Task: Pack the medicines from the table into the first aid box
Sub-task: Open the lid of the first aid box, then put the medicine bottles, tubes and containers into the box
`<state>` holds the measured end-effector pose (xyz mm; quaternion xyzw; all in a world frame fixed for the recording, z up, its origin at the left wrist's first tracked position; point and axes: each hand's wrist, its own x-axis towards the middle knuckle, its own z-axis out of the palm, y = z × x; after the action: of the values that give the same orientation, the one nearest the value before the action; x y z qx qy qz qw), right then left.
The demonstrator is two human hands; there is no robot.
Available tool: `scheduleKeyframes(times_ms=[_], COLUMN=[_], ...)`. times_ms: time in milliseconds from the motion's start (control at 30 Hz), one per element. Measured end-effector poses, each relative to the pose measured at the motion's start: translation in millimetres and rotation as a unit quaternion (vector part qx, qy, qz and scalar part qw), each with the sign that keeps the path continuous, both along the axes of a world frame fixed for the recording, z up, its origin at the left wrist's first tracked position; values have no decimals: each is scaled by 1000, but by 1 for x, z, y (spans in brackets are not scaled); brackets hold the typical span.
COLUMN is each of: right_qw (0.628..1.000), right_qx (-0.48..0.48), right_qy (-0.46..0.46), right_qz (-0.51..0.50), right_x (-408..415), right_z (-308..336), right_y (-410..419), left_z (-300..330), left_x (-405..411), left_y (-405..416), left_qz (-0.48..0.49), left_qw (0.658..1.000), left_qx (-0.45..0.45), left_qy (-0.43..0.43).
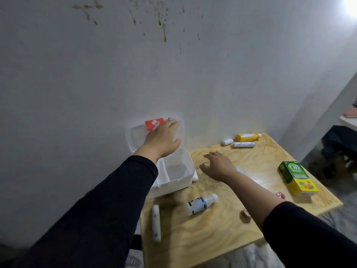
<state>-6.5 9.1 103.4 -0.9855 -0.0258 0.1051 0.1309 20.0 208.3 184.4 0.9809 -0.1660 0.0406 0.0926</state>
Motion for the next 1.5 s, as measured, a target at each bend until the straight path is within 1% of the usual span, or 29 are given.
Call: scheduleKeyframes(times_ms=[100,167,333,533,733,867,1067,1167,1233,1400,1500], right_qw=[998,995,985,970,960,948,921,917,924,953,966], right_qx=[-7,-14,-3,5,18,84,170,186,186,173,167], right_qy=[20,33,50,57,37,25,10,-3,-22,-65,-84], right_qz=[-55,-88,-167,-237,-276,-307,-351,-353,-333,-240,-178], right_x=[-18,-34,-67,-84,-67,-50,-43,-39,-33,-5,13], right_z=[11,14,7,-18,-51,-76,-97,-95,-86,-46,-18], right_y=[-35,-61,-134,-228,-299,-315,-318,-325,-329,-331,-311], left_z=[-13,-26,-54,-77,-98,-112,-124,-123,-119,-99,-79], left_x=[-11,-17,-30,-38,-27,-18,-9,-8,-5,5,9], left_y=[-38,-65,-137,-226,-310,-346,-364,-369,-369,-354,-327], left_qz=[-64,-85,-125,-162,-147,-128,-98,-90,-83,-57,-22], left_qw=[994,988,969,958,955,955,957,956,957,964,969], left_qx=[15,18,36,65,54,53,64,66,55,39,19], left_qy=[83,129,209,229,252,263,267,272,273,257,245])
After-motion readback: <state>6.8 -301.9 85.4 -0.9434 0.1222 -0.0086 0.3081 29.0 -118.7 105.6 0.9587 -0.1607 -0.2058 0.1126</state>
